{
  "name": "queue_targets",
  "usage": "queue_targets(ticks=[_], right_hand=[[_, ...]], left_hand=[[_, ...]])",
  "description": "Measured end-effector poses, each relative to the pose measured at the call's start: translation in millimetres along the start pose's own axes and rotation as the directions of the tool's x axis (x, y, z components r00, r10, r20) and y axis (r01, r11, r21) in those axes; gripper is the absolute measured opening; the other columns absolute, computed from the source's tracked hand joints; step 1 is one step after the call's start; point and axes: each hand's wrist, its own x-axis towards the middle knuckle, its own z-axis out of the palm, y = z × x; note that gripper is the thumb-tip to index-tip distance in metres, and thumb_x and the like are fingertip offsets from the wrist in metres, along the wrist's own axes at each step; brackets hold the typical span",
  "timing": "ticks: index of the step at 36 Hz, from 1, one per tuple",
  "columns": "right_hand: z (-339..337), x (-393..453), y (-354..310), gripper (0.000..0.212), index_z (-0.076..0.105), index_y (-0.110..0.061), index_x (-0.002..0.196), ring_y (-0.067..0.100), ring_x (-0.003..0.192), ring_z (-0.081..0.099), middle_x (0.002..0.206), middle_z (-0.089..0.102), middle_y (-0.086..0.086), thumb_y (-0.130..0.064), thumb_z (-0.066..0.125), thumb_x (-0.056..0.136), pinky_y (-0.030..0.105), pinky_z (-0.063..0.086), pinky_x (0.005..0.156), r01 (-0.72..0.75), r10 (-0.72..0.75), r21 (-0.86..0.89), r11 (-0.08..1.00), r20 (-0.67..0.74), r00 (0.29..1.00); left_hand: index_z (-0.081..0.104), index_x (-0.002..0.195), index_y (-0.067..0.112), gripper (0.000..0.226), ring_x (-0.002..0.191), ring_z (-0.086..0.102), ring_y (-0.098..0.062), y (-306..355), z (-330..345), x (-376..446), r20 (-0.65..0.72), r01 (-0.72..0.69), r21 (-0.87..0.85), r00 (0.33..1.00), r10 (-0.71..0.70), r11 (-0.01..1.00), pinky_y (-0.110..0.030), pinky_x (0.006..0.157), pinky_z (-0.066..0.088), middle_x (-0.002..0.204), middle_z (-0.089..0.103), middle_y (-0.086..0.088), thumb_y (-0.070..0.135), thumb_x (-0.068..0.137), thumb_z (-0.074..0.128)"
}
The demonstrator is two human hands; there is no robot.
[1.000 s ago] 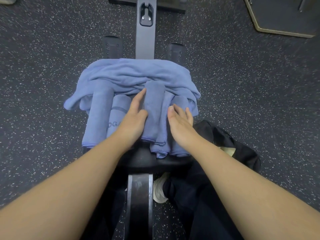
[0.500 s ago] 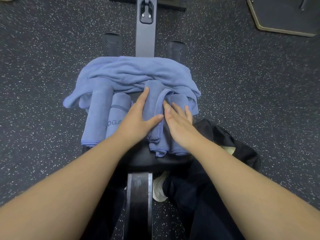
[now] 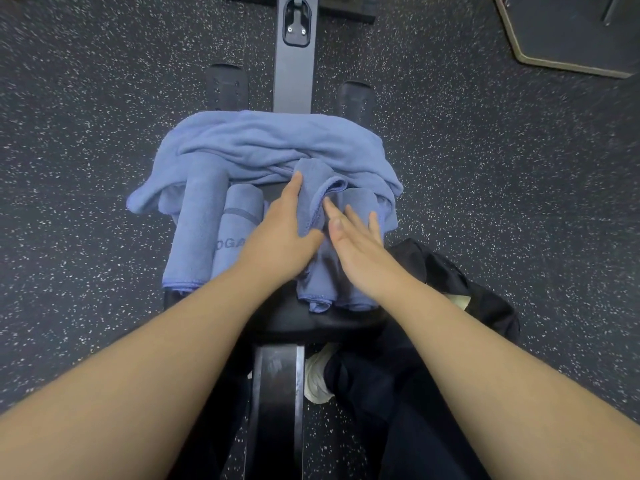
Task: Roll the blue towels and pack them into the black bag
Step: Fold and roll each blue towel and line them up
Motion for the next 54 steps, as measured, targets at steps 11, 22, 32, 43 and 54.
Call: queue_targets(ticks=[11, 22, 32, 43, 54], right_hand=[[-3, -2, -1, 0.075, 0.007, -0.053, 0.146, 0.011, 0.146, -0.015, 0.16, 0.01, -0.01, -0.078, -0.007, 0.078, 0.04, -0.014, 0.118, 0.004, -0.004, -0.022, 1.0, -0.003, 1.0], [-2, -5, -8, 0.067, 0.006, -0.058, 0.144, 0.013, 0.146, -0.018, 0.161, 0.007, -0.008, -0.077, -0.005, 0.081, 0.04, -0.015, 0.118, -0.043, 0.042, -0.027, 0.999, -0.015, 0.999], [-3, -15, -18, 0.063, 0.011, -0.056, 0.145, 0.029, 0.138, -0.035, 0.159, -0.015, -0.008, -0.052, 0.047, 0.093, 0.057, 0.003, 0.116, -0.096, 0.119, -0.313, 0.945, 0.054, 0.991], [-4, -14, -20, 0.063, 0.018, -0.049, 0.147, 0.029, 0.138, -0.034, 0.16, -0.012, -0.009, -0.043, 0.05, 0.093, 0.048, 0.003, 0.116, -0.103, 0.12, -0.288, 0.952, 0.04, 0.992], [-3, -12, -21, 0.063, 0.018, -0.049, 0.146, 0.031, 0.138, -0.035, 0.16, -0.012, -0.008, -0.04, 0.051, 0.093, 0.043, 0.005, 0.116, -0.109, 0.126, -0.289, 0.951, 0.042, 0.991]], left_hand=[[0.045, 0.111, 0.042, 0.038, 0.118, 0.047, -0.018, -5, -4, -6, -0.009, -0.209, -0.004, 0.978, 0.208, 0.978, -0.044, 0.1, 0.042, 0.125, 0.049, -0.002, 0.019, 0.082, 0.05], [0.046, 0.138, 0.042, 0.051, 0.127, 0.046, -0.027, 19, -12, -20, -0.061, 0.018, 0.279, 0.998, 0.0, 0.96, -0.036, 0.097, 0.041, 0.154, 0.02, -0.001, 0.019, 0.093, 0.049], [0.028, 0.148, 0.04, 0.061, 0.103, 0.054, -0.042, 16, 0, -28, -0.05, 0.147, 0.585, 0.988, -0.146, 0.797, -0.043, 0.085, 0.044, 0.147, 0.017, -0.017, 0.023, 0.093, 0.05], [0.022, 0.15, 0.038, 0.058, 0.114, 0.038, -0.032, -2, 16, -20, -0.05, 0.108, 0.801, 0.992, -0.114, 0.588, -0.036, 0.085, 0.042, 0.14, 0.02, -0.016, 0.04, 0.096, 0.044], [0.025, 0.149, 0.028, 0.05, 0.128, 0.033, -0.023, -8, -26, -14, -0.073, 0.115, 0.632, 0.993, -0.089, 0.767, -0.039, 0.097, 0.024, 0.129, 0.055, 0.0, 0.032, 0.101, 0.038]])
